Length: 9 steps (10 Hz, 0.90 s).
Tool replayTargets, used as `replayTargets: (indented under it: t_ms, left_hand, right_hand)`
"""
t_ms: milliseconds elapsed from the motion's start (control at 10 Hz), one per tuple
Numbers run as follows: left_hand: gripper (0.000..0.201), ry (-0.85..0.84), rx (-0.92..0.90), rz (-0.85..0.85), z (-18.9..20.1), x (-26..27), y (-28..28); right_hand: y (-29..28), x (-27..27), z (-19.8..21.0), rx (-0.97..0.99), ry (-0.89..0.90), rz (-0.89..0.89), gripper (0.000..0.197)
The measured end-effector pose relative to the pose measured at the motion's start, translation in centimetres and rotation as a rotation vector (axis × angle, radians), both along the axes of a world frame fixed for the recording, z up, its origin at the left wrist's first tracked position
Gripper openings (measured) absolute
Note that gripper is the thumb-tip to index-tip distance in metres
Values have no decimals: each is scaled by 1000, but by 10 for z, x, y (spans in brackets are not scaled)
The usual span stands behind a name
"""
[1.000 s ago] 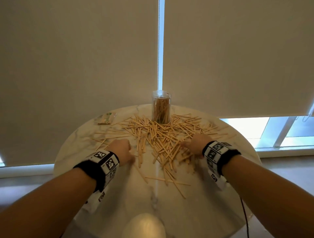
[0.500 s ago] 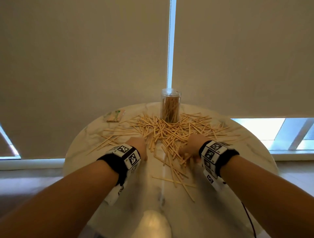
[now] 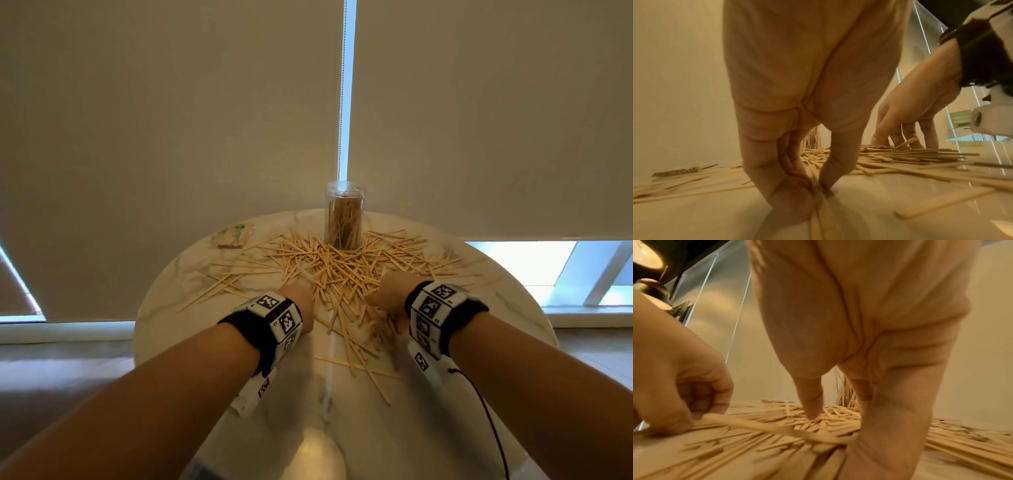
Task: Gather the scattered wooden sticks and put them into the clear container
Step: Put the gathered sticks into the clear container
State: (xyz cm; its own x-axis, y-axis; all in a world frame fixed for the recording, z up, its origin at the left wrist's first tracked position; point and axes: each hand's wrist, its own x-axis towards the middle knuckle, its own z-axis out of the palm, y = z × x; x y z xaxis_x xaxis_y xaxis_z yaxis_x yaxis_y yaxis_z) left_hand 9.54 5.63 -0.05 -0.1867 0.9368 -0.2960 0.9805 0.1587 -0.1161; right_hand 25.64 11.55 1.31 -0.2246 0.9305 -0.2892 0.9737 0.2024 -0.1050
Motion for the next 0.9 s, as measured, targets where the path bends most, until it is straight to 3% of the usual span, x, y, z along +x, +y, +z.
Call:
replayTargets:
  t_ms: [100,200,400,500,600,700,800,900]
  left_hand:
    - [18,10,-20,-11,-3,0,3]
    - [28,-63,-14,16,-8,-3,3]
    - [43,-224,63,93,0,-6,-2]
    - [32,-268,50,113,5,-12,2]
    - [31,-713,128,317,-5,-20,18]
    - [28,-1013,275,430,-3,-13,27]
    - [47,-1175,351,505,3,-5,34]
    - [42,-1282,360,494,6,0,42]
  right_hand:
    - [-2,-3,-2,-33,-47,12,47]
    - [1,-3,-6,-57,-33,15,41]
    - [-1,8,-2,-61,132,-82,35]
    - [3,18,-4,-84,274,-132,31]
    - [4,27,-7,-133,467,-268,19]
    - [1,31,-8,-154,581,-242,3]
    - [-4,26,-6,-121,708,-287,6]
    - [-9,16,-1,-95,772,-241,8]
